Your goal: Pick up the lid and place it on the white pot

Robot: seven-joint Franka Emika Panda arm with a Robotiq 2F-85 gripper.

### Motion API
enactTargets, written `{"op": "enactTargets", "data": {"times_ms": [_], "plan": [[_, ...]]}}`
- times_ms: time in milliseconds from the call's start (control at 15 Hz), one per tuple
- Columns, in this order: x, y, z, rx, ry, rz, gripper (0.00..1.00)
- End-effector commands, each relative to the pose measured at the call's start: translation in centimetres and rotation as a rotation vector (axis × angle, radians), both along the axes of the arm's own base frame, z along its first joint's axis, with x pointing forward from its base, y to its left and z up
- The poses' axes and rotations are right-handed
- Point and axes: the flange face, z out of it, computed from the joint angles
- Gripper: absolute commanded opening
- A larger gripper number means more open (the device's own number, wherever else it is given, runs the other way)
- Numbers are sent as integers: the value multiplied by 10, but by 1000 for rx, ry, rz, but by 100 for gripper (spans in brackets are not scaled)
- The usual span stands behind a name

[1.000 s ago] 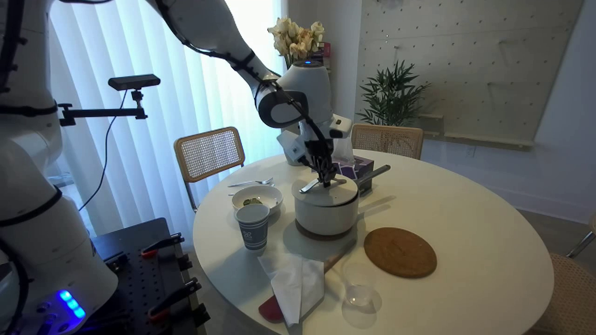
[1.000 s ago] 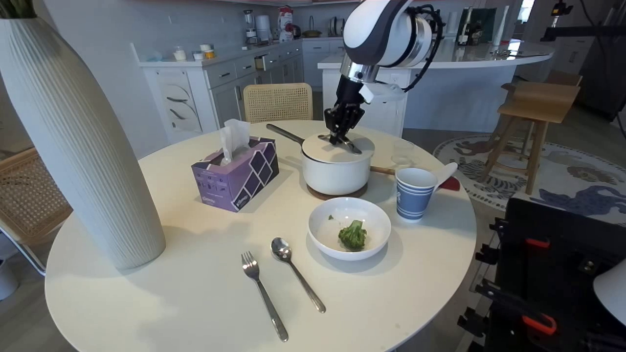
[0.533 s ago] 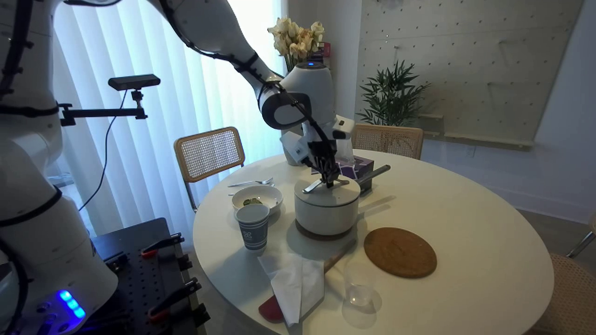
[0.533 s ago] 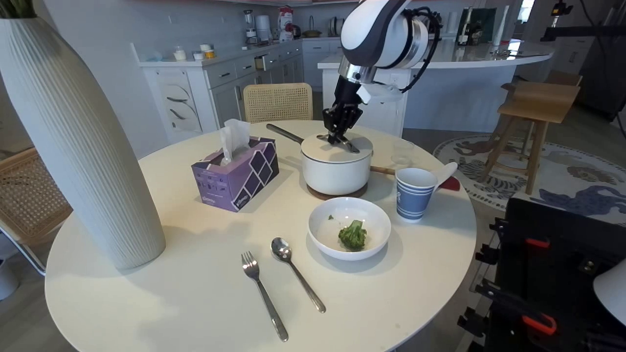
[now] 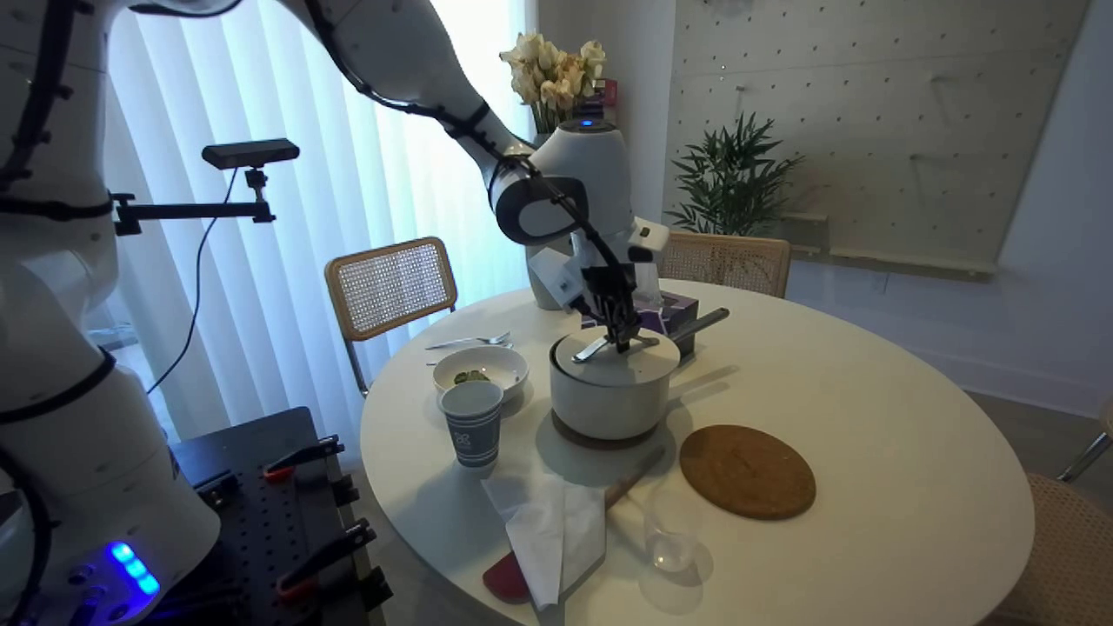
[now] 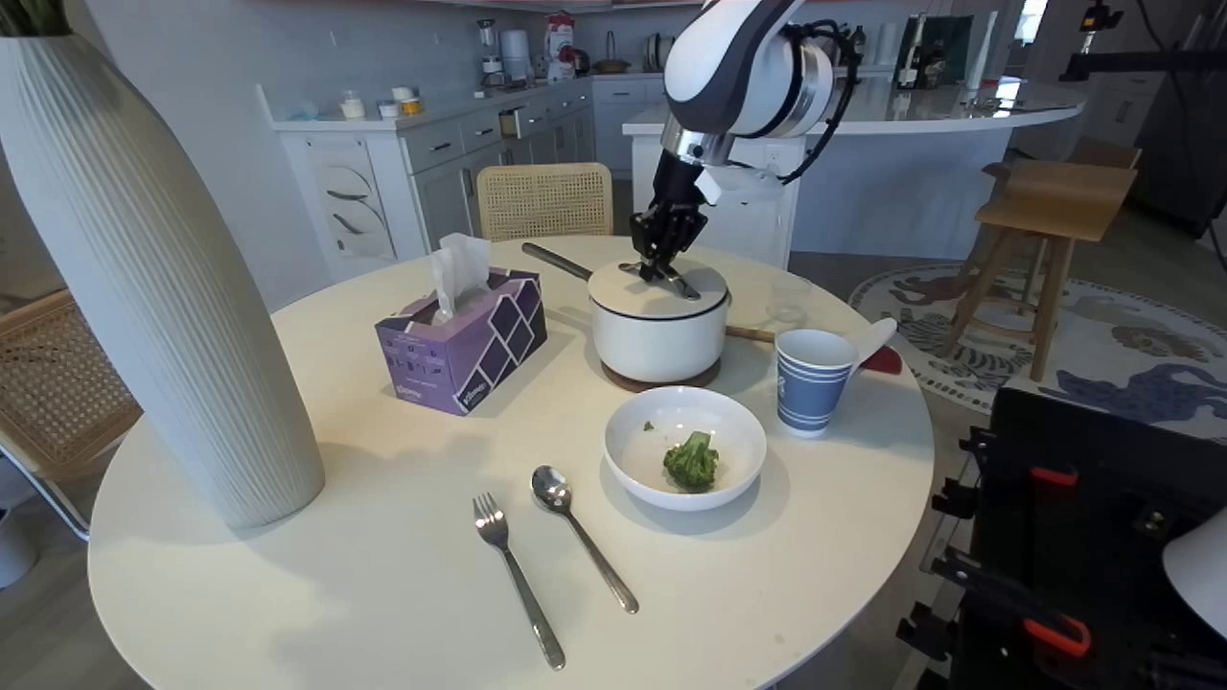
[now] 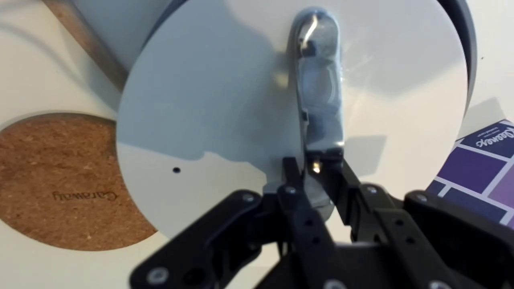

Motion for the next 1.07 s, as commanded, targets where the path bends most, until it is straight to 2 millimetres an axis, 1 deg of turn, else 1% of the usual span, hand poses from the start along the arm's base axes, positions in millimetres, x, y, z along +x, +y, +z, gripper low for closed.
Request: {"op": "enactTargets", "data": {"times_ms": [0, 267, 1000], "plan": [[6, 4, 10, 11, -40, 15, 6], [5, 8, 10, 13, -39, 23, 6], [0, 2, 8, 16, 5, 17, 6]]}}
